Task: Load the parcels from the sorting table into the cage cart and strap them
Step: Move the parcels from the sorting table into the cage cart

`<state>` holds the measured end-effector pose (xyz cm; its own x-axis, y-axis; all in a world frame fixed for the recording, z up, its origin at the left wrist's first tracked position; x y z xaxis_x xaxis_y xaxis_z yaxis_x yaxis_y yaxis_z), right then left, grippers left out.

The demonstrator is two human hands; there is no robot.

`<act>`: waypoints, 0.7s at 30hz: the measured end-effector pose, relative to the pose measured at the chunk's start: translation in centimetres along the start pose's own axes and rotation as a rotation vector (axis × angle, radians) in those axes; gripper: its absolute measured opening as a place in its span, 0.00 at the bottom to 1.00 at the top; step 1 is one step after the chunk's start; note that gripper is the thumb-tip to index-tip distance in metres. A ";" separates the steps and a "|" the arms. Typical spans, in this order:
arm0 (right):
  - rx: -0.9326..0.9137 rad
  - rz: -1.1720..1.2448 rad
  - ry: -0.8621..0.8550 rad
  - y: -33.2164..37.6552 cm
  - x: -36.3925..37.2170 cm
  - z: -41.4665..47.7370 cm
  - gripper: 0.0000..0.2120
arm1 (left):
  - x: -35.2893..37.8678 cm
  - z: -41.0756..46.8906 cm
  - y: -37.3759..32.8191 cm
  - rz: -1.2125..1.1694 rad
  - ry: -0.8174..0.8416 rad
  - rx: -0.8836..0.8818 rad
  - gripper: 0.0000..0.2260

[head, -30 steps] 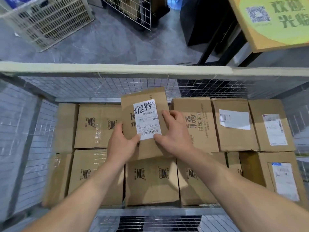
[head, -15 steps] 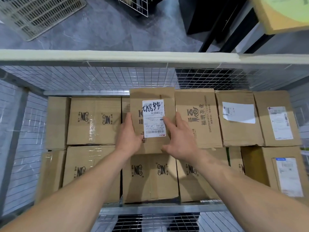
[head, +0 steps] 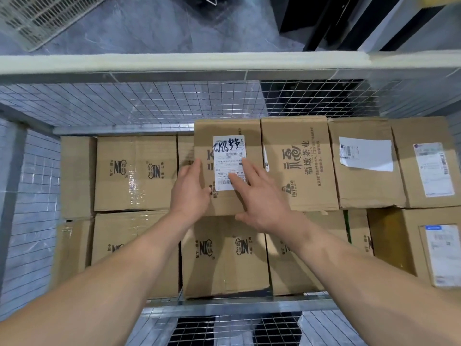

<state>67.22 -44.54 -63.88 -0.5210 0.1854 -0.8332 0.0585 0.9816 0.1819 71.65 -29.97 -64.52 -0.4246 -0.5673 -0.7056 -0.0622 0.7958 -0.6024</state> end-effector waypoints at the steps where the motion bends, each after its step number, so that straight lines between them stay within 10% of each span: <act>1: -0.004 0.000 0.004 -0.1 0.0 0.1 0.48 | 0.0 0.1 0.0 0.003 -0.003 0.001 0.36; 21: 0.043 0.341 -0.029 -2.9 -5.1 -4.2 0.39 | -2.2 -5.1 -3.9 0.275 0.051 0.019 0.22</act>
<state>66.16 -48.51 -57.99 -0.4405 0.5041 -0.7428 0.2617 0.8636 0.4309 68.20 -30.69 -58.68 -0.4682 -0.3191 -0.8240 0.0781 0.9139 -0.3983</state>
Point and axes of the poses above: each hand's wrist, its own z-axis towards the middle knuckle, its own x-axis out of the palm, y = z × x, the point moved 10 cm from there along z, towards the middle knuckle, and after that the axes turned 11 degrees about x, right-handed, at the moved point
